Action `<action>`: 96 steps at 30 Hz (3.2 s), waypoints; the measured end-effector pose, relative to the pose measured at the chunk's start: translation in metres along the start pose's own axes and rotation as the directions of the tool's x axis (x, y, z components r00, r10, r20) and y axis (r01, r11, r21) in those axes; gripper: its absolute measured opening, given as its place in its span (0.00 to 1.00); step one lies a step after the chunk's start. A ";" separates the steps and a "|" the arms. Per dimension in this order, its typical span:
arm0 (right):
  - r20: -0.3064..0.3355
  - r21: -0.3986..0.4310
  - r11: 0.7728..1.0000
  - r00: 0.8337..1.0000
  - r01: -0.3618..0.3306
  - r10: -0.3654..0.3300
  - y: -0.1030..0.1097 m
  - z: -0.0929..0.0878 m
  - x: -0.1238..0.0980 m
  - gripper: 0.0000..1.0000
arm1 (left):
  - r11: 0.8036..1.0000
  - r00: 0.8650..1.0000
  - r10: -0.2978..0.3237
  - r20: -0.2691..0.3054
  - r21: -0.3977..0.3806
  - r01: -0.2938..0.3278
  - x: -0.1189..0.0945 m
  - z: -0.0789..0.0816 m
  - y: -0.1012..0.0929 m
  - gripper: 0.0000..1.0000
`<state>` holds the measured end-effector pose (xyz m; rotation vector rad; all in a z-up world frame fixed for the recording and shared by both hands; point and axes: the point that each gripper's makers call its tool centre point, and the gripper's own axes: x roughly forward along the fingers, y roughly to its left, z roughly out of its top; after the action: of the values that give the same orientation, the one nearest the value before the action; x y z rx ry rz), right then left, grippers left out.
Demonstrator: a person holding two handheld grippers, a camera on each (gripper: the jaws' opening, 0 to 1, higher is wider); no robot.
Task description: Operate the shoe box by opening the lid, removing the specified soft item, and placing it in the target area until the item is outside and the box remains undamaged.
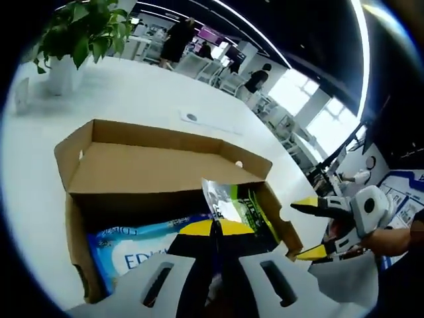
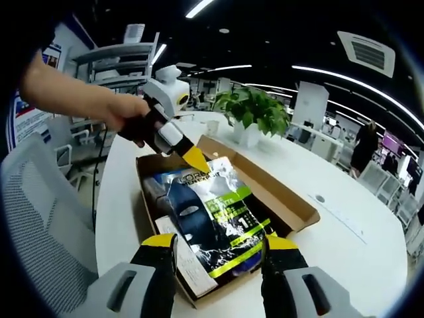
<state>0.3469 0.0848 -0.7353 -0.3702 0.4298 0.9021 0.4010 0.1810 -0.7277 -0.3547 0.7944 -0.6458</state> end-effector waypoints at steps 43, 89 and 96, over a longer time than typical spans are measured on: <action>-0.002 0.036 0.997 0.997 0.073 -0.073 0.010 0.005 0.054 0.53 | 1.000 1.000 0.008 0.029 -0.010 -0.008 0.003 0.030 -0.048 0.00; 0.001 0.034 0.991 0.991 0.131 -0.131 0.011 0.009 0.032 0.04 | 0.999 0.999 0.034 0.027 -0.011 -0.034 0.005 0.030 -0.036 0.00; -0.006 0.053 0.993 0.994 0.106 -0.106 0.014 0.013 0.024 0.00 | 0.999 0.999 0.022 0.023 0.033 -0.023 0.000 0.026 -0.040 0.00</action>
<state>0.3515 0.1149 -0.7378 -0.3428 0.4324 0.7858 0.4044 0.1523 -0.6900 -0.3218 0.7644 -0.6325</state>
